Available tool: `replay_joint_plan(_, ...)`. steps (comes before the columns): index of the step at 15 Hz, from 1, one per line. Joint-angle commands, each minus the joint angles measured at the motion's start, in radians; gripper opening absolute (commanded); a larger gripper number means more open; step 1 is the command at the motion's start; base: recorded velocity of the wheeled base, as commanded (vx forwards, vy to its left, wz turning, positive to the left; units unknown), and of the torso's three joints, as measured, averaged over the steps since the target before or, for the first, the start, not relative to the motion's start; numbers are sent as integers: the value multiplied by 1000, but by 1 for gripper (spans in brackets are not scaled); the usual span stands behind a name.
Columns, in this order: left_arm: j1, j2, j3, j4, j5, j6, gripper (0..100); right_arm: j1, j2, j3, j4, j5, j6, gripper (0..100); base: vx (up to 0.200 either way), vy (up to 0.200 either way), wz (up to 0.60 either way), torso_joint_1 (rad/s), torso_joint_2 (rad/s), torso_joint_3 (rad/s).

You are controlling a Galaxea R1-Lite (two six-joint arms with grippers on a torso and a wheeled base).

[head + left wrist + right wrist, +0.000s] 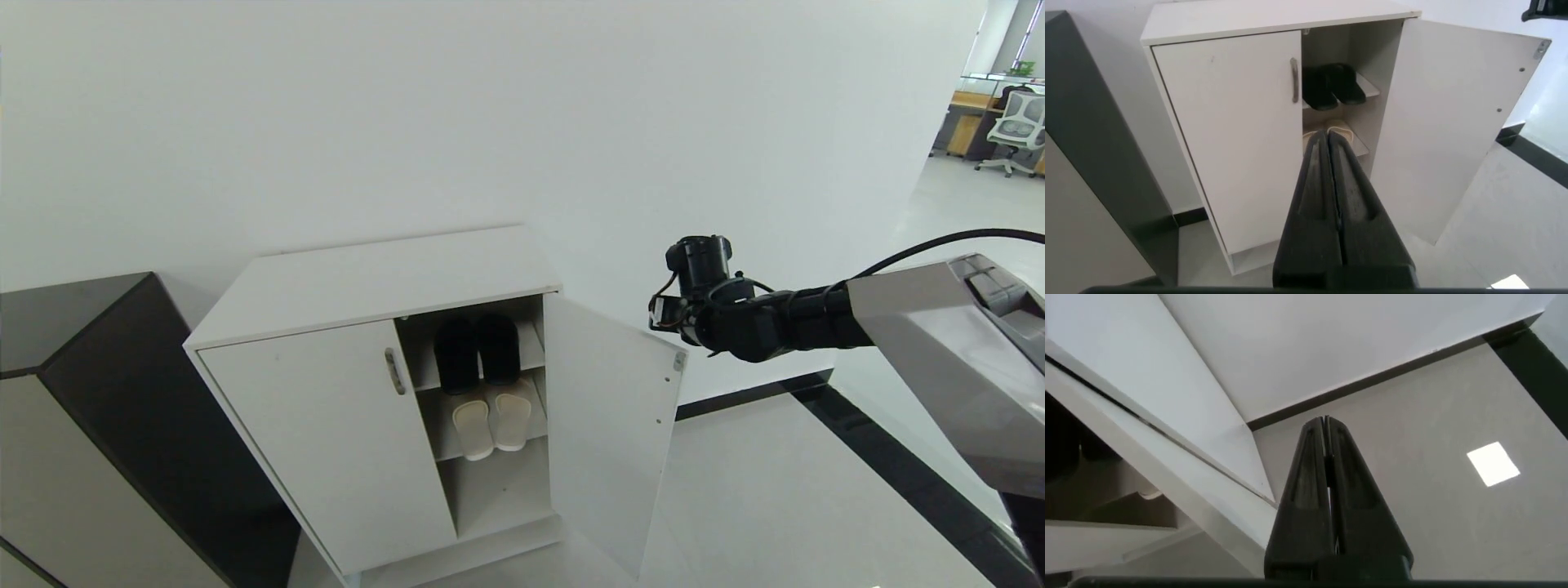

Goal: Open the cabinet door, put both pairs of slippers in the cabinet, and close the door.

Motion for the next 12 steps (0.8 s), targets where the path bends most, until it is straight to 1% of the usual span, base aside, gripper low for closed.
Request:
replay_joint_plan(1,1,1,0,0,0,0,0,3,0,12,0,0,0,0,0,0,0,0,0,0)
replay_joint_plan(5,1,1,0,0,0,0,0,14,-3,19,6,0,0,0,0,0,0,0,0,0)
replay_joint_plan(8,1,1,0,0,0,0,0,32,-8,48,6,0,-3,0,0,0,0,0,0,0)
replay_joint_plan(12,1,-1,0,0,0,0,0,71,-49,139,-5,0,0,0,0,0,0,0,0,0)
